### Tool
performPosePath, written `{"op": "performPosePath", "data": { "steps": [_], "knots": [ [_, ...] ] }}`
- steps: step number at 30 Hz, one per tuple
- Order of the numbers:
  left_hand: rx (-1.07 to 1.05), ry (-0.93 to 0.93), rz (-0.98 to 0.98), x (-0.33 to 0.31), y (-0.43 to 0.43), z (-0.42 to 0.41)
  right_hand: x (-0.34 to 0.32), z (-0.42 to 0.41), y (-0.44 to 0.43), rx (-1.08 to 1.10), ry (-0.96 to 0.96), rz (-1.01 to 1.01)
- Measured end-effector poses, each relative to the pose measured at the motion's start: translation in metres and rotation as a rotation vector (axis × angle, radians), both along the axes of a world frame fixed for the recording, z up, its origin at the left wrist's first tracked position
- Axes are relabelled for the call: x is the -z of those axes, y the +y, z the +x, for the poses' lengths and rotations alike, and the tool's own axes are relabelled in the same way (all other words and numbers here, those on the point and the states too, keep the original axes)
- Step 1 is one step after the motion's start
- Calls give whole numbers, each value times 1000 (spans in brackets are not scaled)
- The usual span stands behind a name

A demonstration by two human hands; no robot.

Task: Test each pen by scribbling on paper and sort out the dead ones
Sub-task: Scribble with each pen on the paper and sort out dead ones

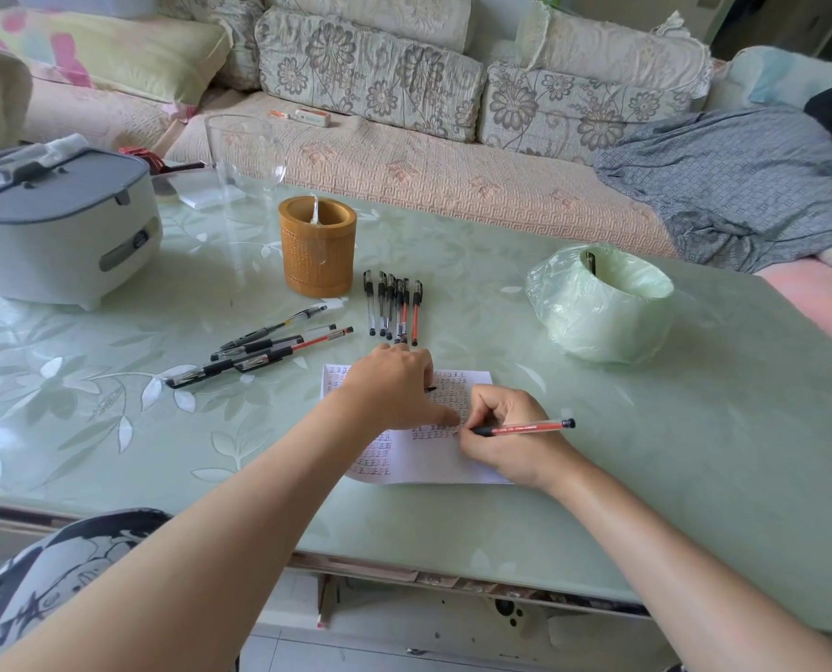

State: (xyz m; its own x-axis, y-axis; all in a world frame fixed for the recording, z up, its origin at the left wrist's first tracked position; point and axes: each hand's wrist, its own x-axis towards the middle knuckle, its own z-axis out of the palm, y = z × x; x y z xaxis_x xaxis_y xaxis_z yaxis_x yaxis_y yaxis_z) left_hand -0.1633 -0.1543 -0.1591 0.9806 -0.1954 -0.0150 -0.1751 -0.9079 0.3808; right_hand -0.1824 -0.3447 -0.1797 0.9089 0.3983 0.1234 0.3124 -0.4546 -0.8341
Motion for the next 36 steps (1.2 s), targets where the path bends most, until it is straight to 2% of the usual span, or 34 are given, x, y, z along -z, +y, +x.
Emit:
{"op": "performPosePath", "data": {
  "steps": [19,28,33,36],
  "knots": [
    [4,-2,-5,-1,1,-2,-6,-3,2,-14,10,-27],
    [95,82,-40,-13,14,1,-14,2,-1,150,265,335],
    [132,88,-40,-18,25,-1,-24,5,-1,142,284,349],
    [122,76,-54,-19,24,-2,-37,9,-2,122,399,433]
  ]
}}
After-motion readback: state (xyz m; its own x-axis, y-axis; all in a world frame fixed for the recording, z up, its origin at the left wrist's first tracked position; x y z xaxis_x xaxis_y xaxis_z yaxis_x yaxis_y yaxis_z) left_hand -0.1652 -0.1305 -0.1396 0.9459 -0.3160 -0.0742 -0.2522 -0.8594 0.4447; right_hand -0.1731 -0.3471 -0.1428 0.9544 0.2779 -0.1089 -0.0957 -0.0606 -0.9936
